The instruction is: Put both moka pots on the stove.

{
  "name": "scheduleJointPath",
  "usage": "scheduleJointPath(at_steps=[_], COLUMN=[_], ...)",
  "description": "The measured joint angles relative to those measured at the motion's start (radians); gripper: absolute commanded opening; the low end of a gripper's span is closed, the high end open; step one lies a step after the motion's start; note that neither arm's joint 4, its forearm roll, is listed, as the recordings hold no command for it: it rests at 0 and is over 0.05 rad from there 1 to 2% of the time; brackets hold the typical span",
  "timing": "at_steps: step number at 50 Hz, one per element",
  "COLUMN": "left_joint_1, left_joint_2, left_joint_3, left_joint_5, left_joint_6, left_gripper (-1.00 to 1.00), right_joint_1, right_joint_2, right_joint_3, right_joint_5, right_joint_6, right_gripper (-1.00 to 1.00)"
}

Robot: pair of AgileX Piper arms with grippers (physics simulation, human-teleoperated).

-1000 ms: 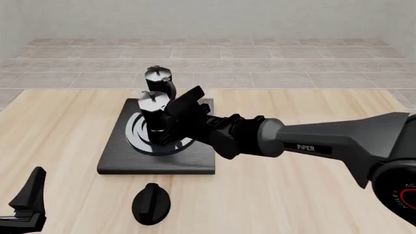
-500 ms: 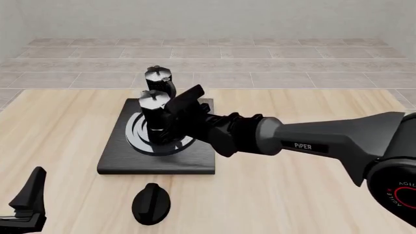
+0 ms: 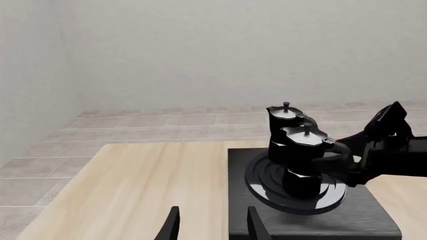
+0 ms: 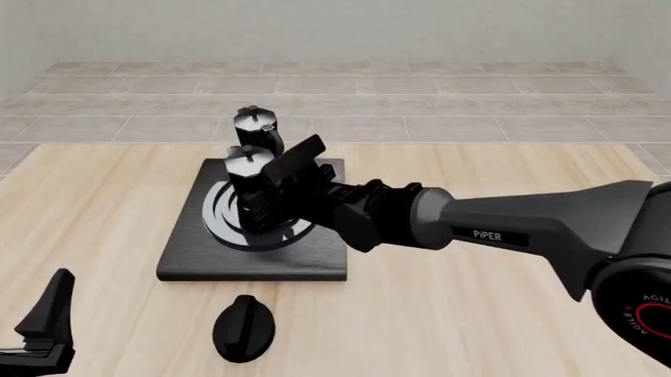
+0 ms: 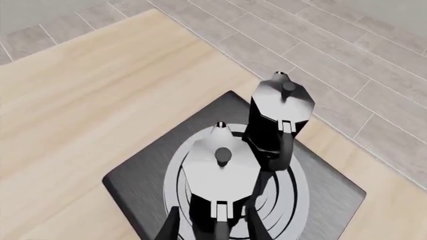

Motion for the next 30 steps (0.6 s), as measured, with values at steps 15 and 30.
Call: scheduleJointPath(at_steps=[15, 30], left_joint_1=[0.0, -0.001], left_joint_2=[0.0, 0.0], left_joint_3=[0.001, 0.0], left_joint_5=[-0.002, -0.002], left_joint_6=[0.001, 0.003], left_gripper=[1.0, 1.0], right_joint_1=[-0.003, -0.01], right_joint_2=[-0.024, -0.13], right_joint_3=[0.005, 0.056], right_joint_5=[0.013, 0.047], right_joint_6=[-0.005, -0.033], right_gripper=[1.0, 1.0])
